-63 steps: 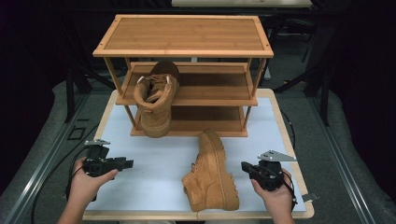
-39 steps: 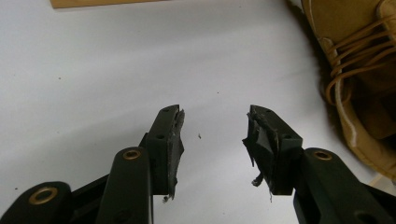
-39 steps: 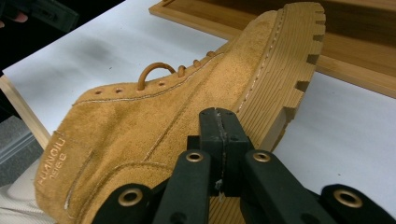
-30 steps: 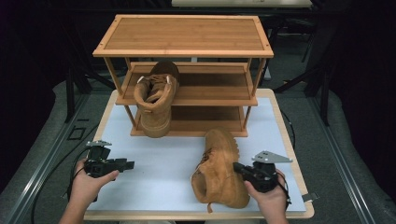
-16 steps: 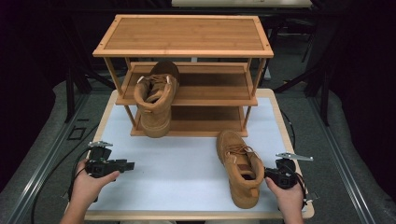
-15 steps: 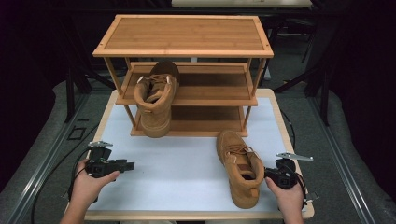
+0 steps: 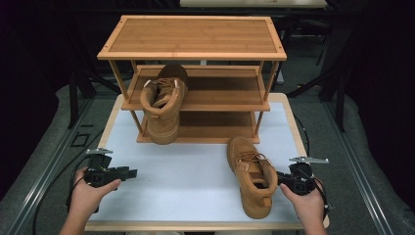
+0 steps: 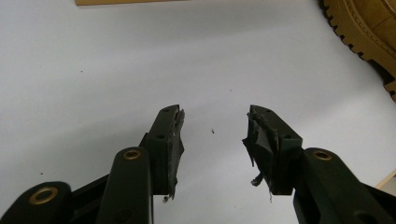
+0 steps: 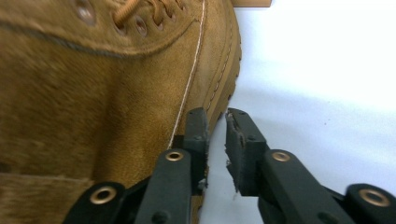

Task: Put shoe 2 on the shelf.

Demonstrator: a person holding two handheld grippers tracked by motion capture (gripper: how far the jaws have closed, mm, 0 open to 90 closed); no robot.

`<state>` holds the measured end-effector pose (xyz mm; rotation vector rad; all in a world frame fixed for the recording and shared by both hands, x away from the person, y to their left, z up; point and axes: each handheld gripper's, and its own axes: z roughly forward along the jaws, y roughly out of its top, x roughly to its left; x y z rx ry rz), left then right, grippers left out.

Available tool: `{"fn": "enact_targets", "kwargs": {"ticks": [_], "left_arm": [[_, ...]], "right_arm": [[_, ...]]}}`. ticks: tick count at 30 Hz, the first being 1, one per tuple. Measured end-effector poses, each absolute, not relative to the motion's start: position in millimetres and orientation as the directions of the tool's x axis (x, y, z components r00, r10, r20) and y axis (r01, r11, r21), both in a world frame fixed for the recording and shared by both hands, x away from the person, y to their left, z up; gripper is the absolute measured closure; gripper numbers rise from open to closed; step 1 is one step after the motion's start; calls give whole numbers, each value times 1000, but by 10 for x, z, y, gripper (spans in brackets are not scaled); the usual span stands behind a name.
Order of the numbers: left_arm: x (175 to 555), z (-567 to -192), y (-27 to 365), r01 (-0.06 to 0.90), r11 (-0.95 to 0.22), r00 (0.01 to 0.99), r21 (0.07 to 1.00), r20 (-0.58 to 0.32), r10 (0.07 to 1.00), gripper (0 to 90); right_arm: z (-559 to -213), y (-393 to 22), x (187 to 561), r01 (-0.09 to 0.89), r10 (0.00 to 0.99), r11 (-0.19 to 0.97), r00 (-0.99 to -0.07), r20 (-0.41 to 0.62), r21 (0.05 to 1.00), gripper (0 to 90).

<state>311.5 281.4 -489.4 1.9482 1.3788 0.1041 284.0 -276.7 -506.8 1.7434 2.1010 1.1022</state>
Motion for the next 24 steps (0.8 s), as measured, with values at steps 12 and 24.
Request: {"fn": "enact_targets", "kwargs": {"ticks": [12, 24], "left_arm": [[3115, -4908, 2803, 786, -155, 420, 598, -334, 844, 546], [3127, -4936, 2785, 791, -156, 420, 592, -339, 842, 545]], "right_arm": [[-4908, -2762, 2980, 802, 916, 118, -316, 247, 585, 687], [-4721, -2673, 3128, 872, 901, 315, -399, 170, 375, 663]]}}
